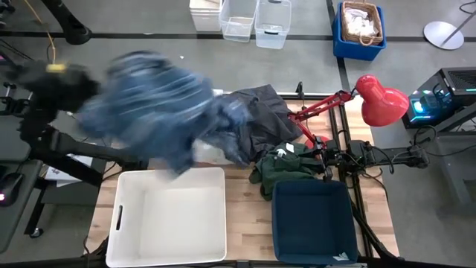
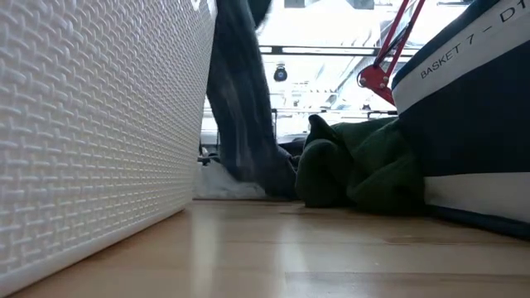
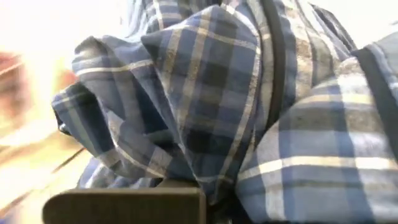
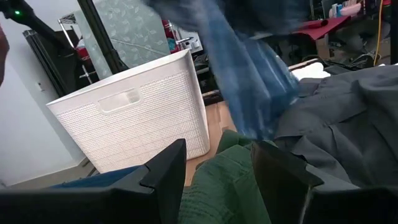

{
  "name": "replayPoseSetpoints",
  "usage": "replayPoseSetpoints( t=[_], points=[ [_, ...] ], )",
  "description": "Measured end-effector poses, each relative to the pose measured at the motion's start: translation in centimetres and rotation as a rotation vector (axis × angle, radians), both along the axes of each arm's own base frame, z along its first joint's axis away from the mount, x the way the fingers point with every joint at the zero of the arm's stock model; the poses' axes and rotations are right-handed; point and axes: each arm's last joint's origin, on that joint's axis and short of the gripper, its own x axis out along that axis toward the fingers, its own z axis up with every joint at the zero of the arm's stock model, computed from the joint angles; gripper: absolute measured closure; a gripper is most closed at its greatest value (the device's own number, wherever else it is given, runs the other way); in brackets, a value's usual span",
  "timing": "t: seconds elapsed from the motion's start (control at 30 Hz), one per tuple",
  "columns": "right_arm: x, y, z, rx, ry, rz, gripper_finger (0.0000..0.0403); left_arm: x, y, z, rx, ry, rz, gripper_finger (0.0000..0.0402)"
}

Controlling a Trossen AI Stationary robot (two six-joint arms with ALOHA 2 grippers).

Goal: Sort clothes
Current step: Put the blue checkered pajamas into the white bin

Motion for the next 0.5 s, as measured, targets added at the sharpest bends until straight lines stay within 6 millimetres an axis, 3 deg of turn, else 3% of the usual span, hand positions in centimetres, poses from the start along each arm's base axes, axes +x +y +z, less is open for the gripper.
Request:
replayPoseSetpoints(
  t=[0.13,0.27,0.37,0.5],
  points=[
    [0.0,0.0,0.0,0.000,0.000,0.001,0.0224,-1.9,-1.4,2.1,-0.026,-0.210,-0.344,0.0390],
    [0.0,0.0,0.0,0.000,0.000,0.000,0.0224,-1.6,-2.2,2.8,-0.105,-0.227,-0.604,0.0390],
    [0.0,0.0,0.0,0.000,0.000,0.000,0.0224,0.5,-2.7,1.7,-0.241,-0.024,-0.654,0.0390],
    [0.0,0.0,0.0,0.000,0.000,0.000,0.0224,4.3,-3.7,-2.3,-0.533,0.501,-0.569,0.0390]
  ],
)
